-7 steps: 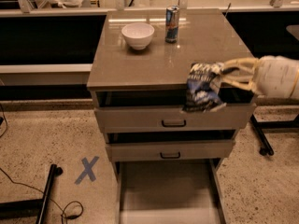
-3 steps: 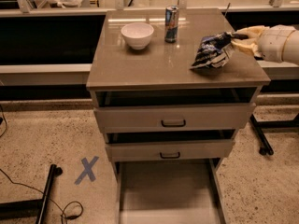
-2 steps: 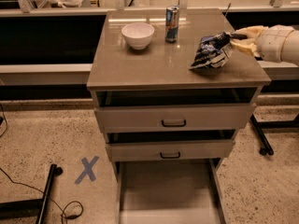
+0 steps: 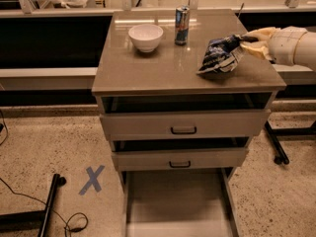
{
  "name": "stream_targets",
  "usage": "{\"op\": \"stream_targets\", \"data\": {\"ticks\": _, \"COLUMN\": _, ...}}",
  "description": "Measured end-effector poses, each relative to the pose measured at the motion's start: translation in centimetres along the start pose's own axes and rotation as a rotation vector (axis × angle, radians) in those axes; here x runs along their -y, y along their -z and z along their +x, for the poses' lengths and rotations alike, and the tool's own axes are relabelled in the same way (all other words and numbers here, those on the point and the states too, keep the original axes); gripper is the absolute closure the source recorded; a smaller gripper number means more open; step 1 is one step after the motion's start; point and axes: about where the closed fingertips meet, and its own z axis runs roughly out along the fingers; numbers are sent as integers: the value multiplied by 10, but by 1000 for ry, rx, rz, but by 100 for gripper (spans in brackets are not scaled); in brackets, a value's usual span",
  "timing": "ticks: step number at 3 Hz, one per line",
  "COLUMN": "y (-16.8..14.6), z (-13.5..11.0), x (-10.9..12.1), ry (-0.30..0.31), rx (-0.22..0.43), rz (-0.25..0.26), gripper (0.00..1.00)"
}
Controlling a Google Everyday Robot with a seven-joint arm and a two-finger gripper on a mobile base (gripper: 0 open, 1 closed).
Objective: Pick blue chip bag from bottom drawer and place on counter
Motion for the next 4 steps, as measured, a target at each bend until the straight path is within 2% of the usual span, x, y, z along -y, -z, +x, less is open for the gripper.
{"op": "stream_targets", "data": {"ticks": 1, "y": -3, "z": -1, "x": -2, "ry": -2, "rx": 3, "rz": -9, "gripper": 5}}
{"op": "stream_targets", "data": {"ticks": 2, "y": -2, "z": -4, "x": -2, "ry": -10, "rx": 6, "rz": -41, "gripper": 0}}
{"op": "stream_targets", "data": {"ticks": 3, "y": 34, "z": -11, "x": 15, "ry": 39, "rx": -74, "rz": -66, "gripper": 0}}
{"op": "stream_targets", "data": {"ticks": 4, "y": 33, "z": -10, "x": 11, "ry": 38, "rx": -76, "rz": -81, "gripper": 0}}
